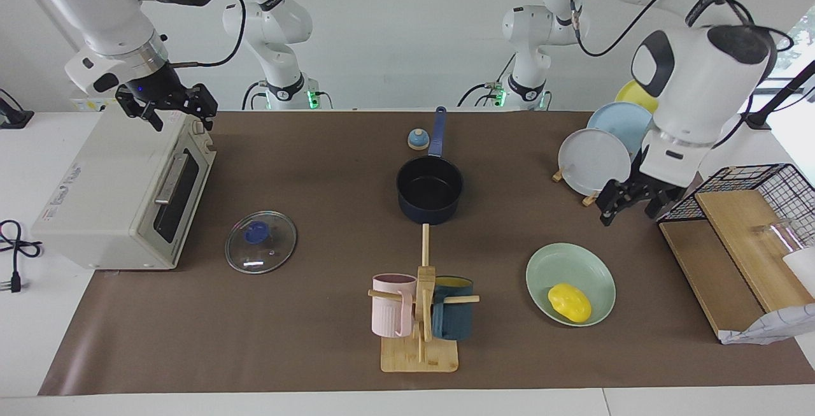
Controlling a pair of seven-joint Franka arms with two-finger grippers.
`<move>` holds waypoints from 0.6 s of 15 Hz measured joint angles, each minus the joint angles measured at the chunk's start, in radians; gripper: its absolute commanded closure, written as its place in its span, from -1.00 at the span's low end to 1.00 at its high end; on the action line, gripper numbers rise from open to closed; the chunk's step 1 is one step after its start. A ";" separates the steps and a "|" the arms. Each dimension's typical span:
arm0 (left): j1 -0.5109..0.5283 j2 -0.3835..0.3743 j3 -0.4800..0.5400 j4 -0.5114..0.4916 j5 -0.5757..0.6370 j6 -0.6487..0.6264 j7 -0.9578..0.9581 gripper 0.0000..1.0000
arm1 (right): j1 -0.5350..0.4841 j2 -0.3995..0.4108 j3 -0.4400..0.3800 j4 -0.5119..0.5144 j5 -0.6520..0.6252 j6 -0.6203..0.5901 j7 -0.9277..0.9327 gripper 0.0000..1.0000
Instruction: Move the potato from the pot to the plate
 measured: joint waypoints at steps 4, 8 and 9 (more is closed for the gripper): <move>0.015 -0.137 0.000 -0.036 0.000 -0.214 0.049 -1.00 | 0.000 0.000 0.000 0.000 0.000 0.000 0.000 -1.00; 0.015 -0.245 -0.003 -0.189 0.000 -0.247 0.065 -1.00 | 0.000 0.000 0.000 0.000 0.000 0.000 0.000 -1.00; 0.015 -0.263 -0.005 -0.223 0.000 -0.242 0.069 -1.00 | 0.000 0.000 0.000 0.000 0.000 0.000 0.000 -1.00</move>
